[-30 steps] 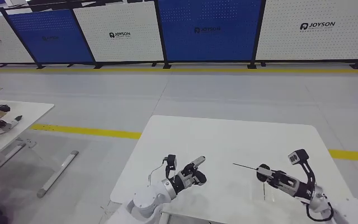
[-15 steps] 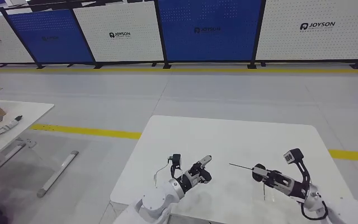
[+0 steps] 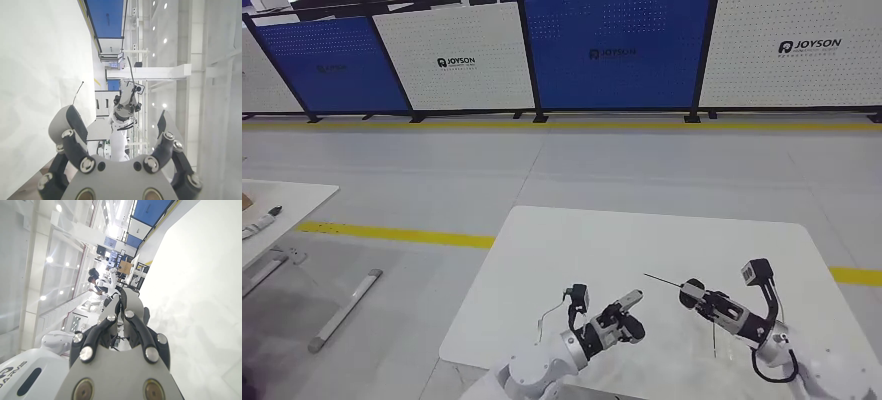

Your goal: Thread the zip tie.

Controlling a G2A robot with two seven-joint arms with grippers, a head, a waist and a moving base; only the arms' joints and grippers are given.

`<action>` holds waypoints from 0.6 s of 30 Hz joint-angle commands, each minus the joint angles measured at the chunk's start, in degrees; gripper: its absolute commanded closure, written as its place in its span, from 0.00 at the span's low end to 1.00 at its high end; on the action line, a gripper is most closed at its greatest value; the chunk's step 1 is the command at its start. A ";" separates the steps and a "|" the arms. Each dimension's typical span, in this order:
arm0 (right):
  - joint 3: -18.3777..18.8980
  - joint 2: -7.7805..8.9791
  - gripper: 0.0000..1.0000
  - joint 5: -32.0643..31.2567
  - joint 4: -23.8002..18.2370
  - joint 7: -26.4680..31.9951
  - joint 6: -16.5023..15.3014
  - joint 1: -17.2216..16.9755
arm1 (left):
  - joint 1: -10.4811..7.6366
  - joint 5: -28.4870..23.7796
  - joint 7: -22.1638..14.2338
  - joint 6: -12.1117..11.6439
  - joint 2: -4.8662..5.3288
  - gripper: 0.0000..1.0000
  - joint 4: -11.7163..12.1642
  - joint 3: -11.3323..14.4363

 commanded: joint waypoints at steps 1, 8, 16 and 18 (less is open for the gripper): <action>0.04 0.01 1.00 0.05 0.02 0.10 -0.03 -0.01 | -0.01 0.02 0.07 -0.03 0.00 0.00 0.03 0.01; 0.04 0.01 1.00 0.05 0.02 0.10 -0.03 -0.01 | -0.01 0.02 0.07 -0.03 0.00 0.00 0.03 0.01; 0.04 0.01 1.00 0.05 0.02 0.10 -0.03 -0.01 | -0.03 0.01 0.03 -0.06 -0.02 0.00 -0.10 0.10; 0.04 0.01 1.00 0.05 0.02 0.10 -0.03 -0.01 | -0.55 -0.24 -0.37 -0.11 -0.26 0.00 -0.77 1.42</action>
